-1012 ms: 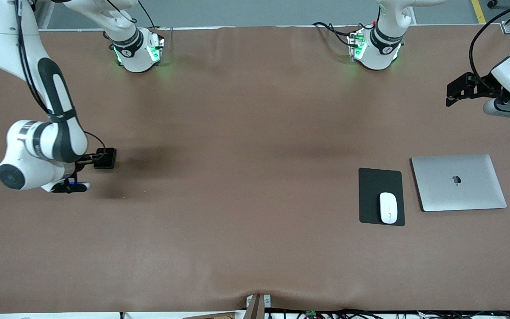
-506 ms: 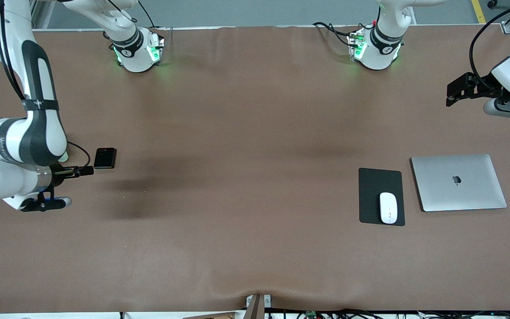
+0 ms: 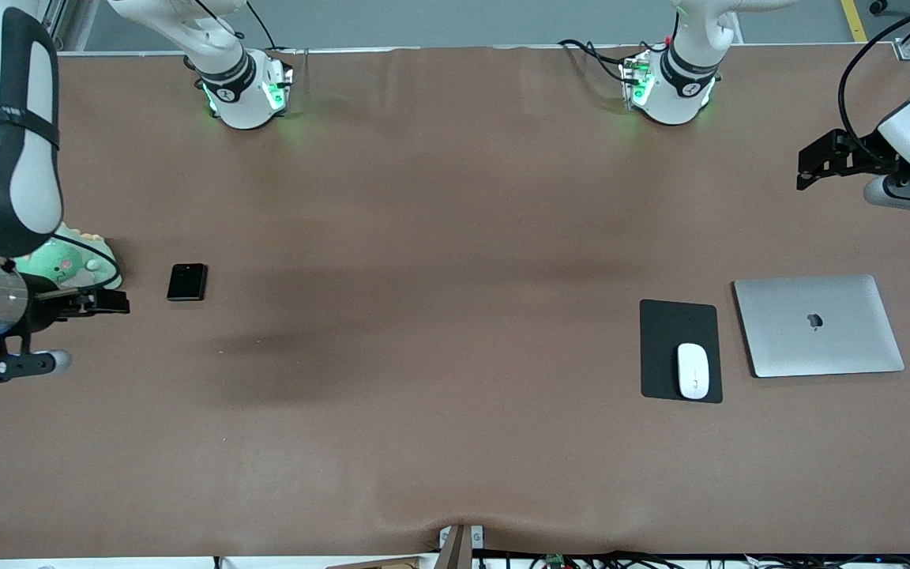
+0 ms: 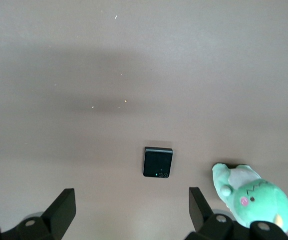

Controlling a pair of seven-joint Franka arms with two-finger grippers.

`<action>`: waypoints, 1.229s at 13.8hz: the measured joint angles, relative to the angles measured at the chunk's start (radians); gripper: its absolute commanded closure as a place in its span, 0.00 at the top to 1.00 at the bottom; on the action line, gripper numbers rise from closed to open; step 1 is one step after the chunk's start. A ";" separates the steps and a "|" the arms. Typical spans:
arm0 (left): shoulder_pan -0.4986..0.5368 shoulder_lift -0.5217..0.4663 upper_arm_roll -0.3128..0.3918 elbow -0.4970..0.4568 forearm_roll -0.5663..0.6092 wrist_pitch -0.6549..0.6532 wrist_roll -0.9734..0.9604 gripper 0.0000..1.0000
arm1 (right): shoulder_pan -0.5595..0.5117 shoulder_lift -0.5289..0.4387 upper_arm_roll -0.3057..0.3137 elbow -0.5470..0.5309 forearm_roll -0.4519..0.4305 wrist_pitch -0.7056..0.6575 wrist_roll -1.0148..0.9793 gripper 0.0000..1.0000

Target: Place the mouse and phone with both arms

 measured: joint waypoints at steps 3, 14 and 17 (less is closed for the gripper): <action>0.003 0.000 0.000 0.001 0.000 0.000 0.000 1.00 | 0.003 -0.066 -0.001 0.051 0.000 -0.038 0.016 1.00; 0.004 0.000 0.000 0.001 0.000 0.000 0.000 1.00 | 0.051 -0.388 0.000 -0.087 0.000 -0.148 0.231 1.00; 0.004 0.000 0.000 0.002 0.000 0.000 0.000 1.00 | 0.052 -0.451 0.000 -0.129 -0.001 -0.149 0.262 1.00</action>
